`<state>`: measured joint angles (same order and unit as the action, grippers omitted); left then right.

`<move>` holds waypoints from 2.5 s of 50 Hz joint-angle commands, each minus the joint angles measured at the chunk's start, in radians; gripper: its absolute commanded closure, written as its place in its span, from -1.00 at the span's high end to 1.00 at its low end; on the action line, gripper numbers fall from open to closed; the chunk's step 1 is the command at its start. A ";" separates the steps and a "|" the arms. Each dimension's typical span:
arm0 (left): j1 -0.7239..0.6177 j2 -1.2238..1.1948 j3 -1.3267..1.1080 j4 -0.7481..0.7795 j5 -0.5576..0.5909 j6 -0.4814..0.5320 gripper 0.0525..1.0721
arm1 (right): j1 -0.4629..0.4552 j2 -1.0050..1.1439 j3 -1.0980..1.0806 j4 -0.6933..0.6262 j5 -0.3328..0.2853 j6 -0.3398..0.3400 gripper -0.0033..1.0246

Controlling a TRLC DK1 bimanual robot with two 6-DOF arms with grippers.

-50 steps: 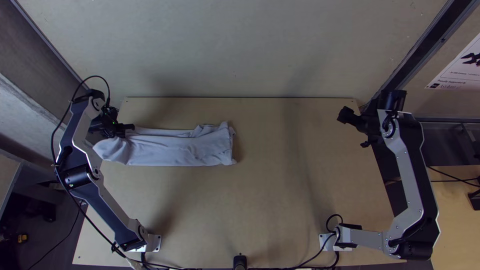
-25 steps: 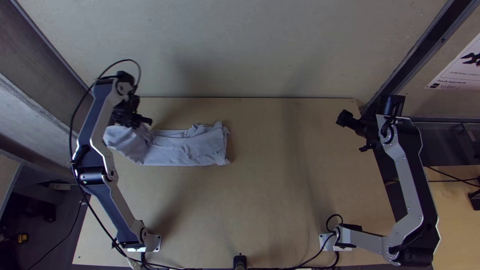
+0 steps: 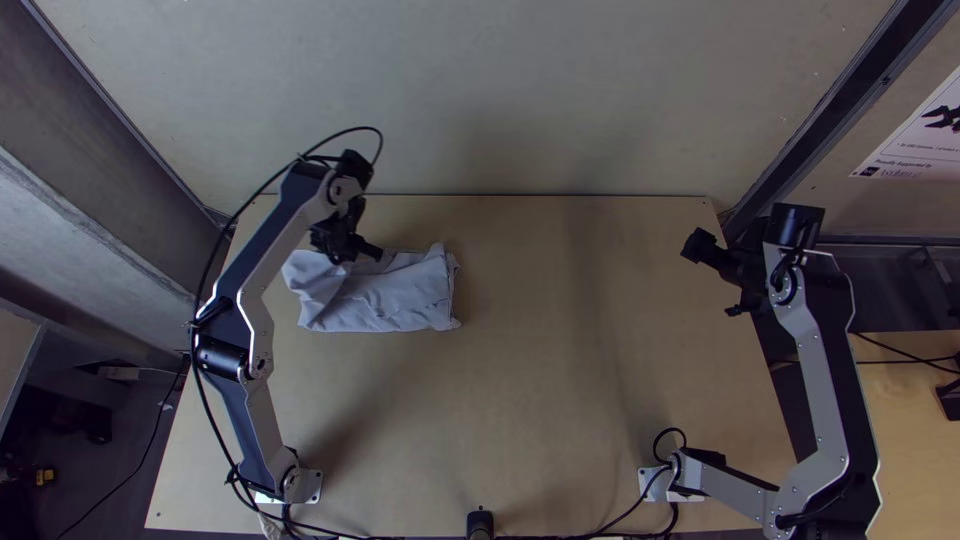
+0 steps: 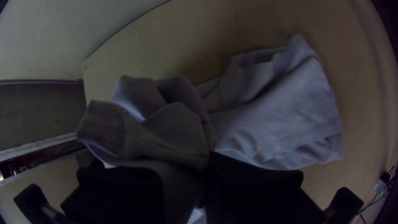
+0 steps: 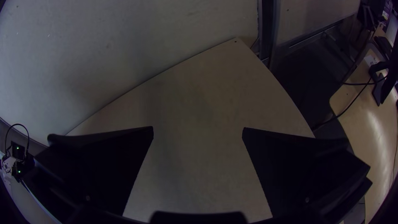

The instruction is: Fold the t-shirt

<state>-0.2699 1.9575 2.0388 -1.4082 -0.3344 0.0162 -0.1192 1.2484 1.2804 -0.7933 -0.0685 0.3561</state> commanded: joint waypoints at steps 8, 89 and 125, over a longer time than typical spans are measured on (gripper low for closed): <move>-0.118 0.100 0.072 -0.020 -0.020 -0.096 -0.95 | -0.020 -0.049 -0.049 0.011 -0.004 0.014 0.92; 0.054 -0.201 0.132 0.265 0.258 -0.226 0.92 | 0.125 -0.176 0.083 0.230 0.015 -0.278 0.92; 0.258 -1.085 -0.537 0.641 0.258 0.018 0.92 | 0.061 -0.589 0.043 0.479 0.016 -0.376 0.92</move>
<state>-0.0303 0.9882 1.5940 -0.8150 -0.0719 0.0013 -0.0494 0.7334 1.3891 -0.3672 -0.0597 -0.0025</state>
